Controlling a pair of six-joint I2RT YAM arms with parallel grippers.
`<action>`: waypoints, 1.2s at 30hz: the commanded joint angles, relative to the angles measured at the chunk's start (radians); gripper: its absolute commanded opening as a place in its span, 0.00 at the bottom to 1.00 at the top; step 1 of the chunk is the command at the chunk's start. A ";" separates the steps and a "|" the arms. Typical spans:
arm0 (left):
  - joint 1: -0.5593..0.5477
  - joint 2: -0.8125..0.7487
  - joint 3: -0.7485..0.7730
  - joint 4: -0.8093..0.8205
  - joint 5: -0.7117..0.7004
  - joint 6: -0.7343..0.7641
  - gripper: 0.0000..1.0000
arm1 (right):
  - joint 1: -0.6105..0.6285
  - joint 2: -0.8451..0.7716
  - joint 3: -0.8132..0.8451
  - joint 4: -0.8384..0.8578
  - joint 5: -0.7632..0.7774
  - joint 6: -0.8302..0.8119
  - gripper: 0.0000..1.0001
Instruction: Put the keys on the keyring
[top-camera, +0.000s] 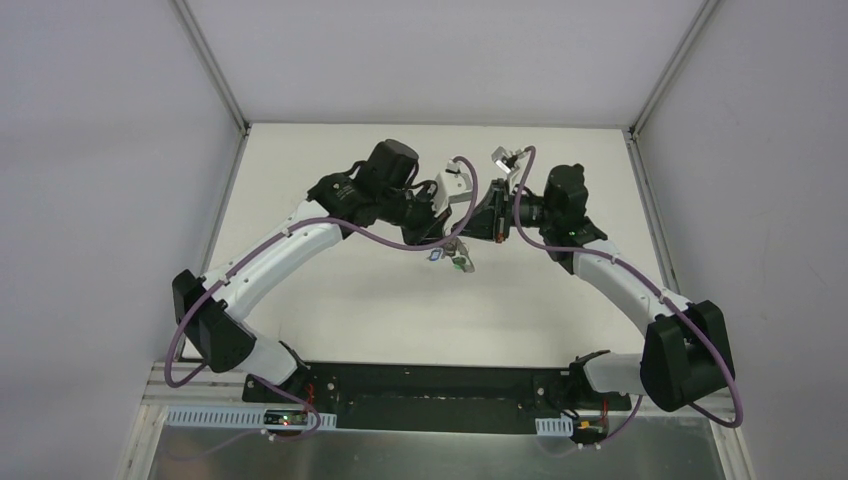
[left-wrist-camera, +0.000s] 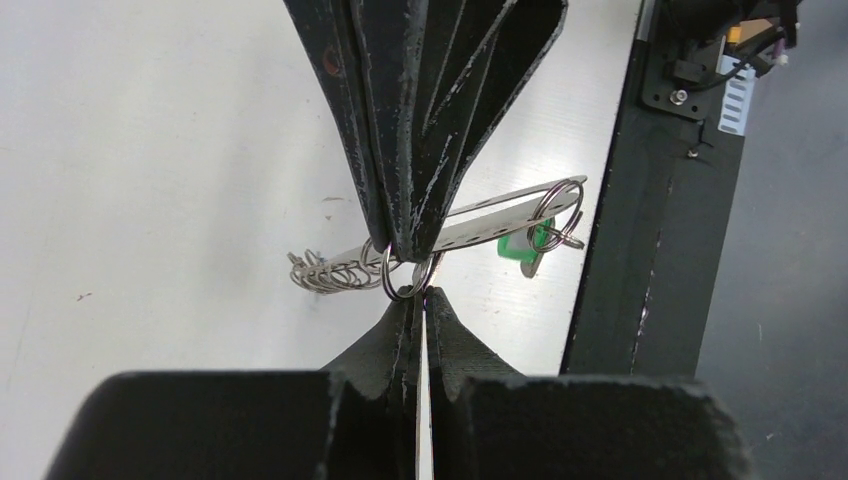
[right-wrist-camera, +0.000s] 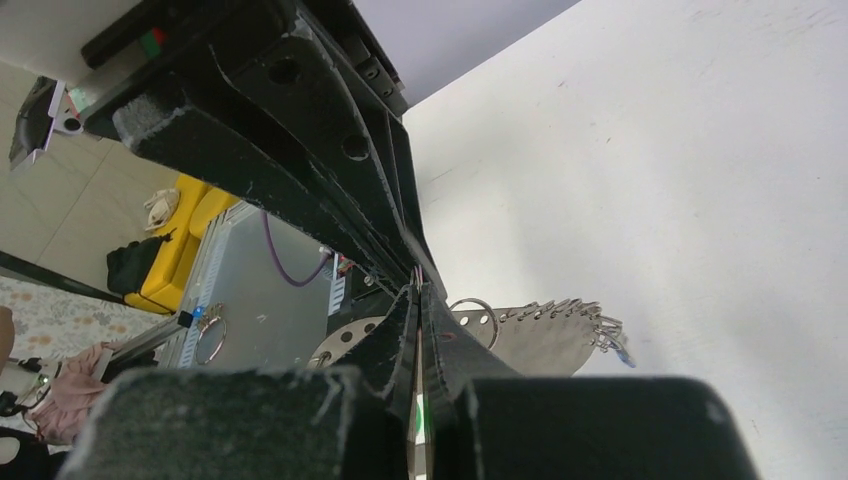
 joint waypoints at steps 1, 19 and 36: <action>-0.018 0.024 0.072 -0.004 -0.077 -0.016 0.00 | -0.006 0.007 -0.006 0.057 0.039 0.032 0.00; -0.056 0.103 0.186 -0.053 -0.197 -0.044 0.00 | -0.002 0.025 -0.030 0.015 0.137 0.030 0.00; -0.102 0.122 0.185 -0.112 -0.226 0.024 0.00 | -0.015 0.026 -0.018 -0.005 0.184 0.050 0.00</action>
